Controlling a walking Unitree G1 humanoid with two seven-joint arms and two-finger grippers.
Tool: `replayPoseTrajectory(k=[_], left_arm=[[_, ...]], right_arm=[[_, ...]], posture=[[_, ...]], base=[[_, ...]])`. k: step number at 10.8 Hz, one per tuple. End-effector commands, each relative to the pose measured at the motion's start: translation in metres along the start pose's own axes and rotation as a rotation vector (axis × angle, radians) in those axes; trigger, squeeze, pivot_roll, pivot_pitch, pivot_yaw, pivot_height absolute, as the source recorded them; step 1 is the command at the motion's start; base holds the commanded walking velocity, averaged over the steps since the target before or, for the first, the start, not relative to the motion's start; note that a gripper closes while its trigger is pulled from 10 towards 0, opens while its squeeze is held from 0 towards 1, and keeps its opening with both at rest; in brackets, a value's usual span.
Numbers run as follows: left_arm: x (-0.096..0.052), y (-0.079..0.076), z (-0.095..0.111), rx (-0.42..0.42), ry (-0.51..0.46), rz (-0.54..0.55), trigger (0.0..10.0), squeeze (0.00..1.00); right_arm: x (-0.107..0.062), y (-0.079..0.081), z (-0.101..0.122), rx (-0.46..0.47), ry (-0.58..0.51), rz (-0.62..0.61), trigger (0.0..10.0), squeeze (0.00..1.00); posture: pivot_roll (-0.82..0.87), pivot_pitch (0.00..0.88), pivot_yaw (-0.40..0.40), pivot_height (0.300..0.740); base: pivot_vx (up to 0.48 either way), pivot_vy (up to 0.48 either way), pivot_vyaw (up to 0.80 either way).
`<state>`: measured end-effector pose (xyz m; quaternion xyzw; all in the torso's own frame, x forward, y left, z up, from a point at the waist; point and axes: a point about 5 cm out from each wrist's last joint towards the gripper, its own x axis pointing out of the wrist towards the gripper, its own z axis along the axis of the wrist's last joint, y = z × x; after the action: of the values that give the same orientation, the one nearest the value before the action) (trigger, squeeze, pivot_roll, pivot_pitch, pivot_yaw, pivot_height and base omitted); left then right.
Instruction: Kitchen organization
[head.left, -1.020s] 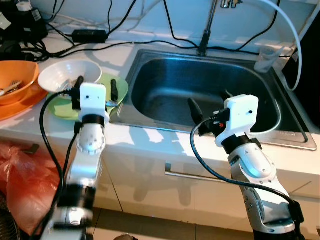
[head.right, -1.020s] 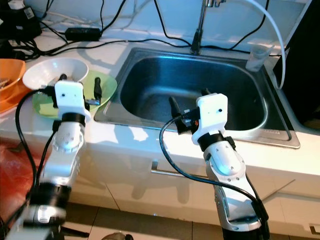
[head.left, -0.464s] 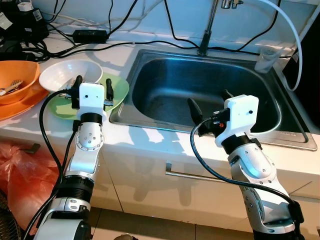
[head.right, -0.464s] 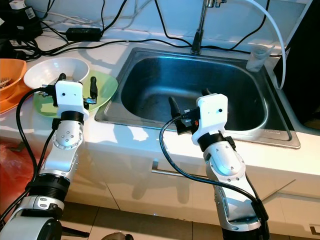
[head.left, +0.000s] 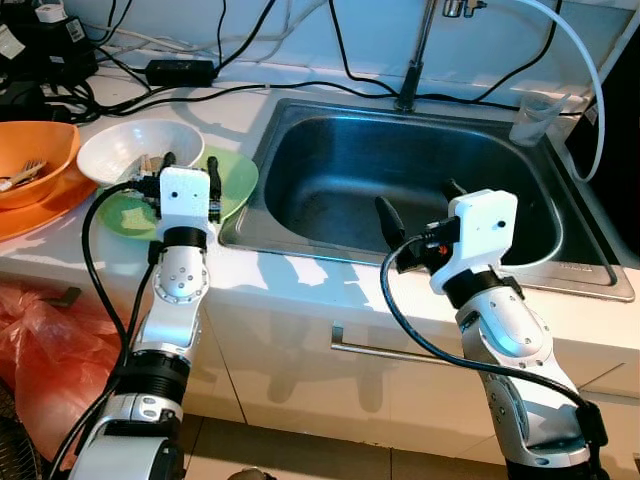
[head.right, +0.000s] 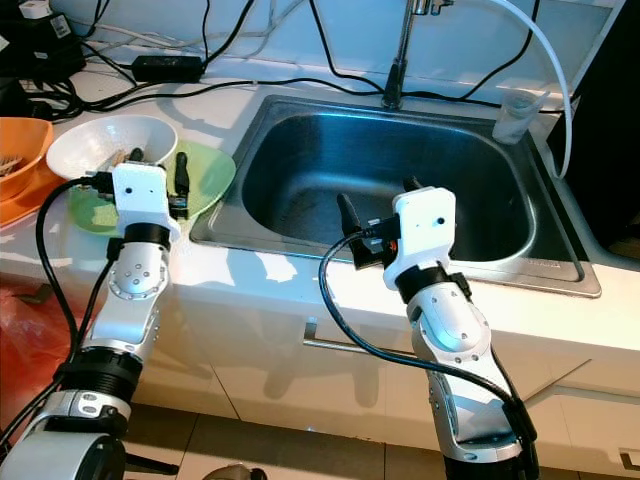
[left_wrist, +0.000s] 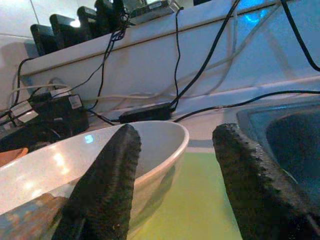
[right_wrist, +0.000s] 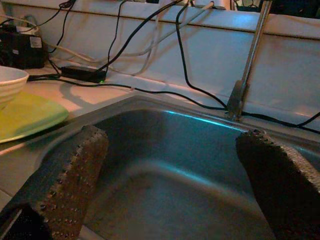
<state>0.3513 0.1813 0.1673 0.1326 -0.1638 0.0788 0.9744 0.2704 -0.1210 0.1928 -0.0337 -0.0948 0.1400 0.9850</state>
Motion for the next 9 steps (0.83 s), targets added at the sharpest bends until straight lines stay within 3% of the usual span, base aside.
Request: replayPoseTrajectory(k=[1,9], left_arm=[[0.004,-0.002,0.004,0.001,-0.018,-0.002,0.0,0.0],[0.014,0.0,0.03,0.05,-0.15,0.016,0.0,0.0]], right_arm=[[0.0,-0.003,0.002,0.002,-0.008,-0.01,10.0,0.0],[0.002,-0.004,0.003,-0.004,-0.015,-0.007,10.0,0.0]], posture=[[-0.05,0.041,-0.024,0.74],[-0.04,0.034,-0.03,0.74]], base=[[0.0,0.0,0.0],[0.0,0.0,0.0]])
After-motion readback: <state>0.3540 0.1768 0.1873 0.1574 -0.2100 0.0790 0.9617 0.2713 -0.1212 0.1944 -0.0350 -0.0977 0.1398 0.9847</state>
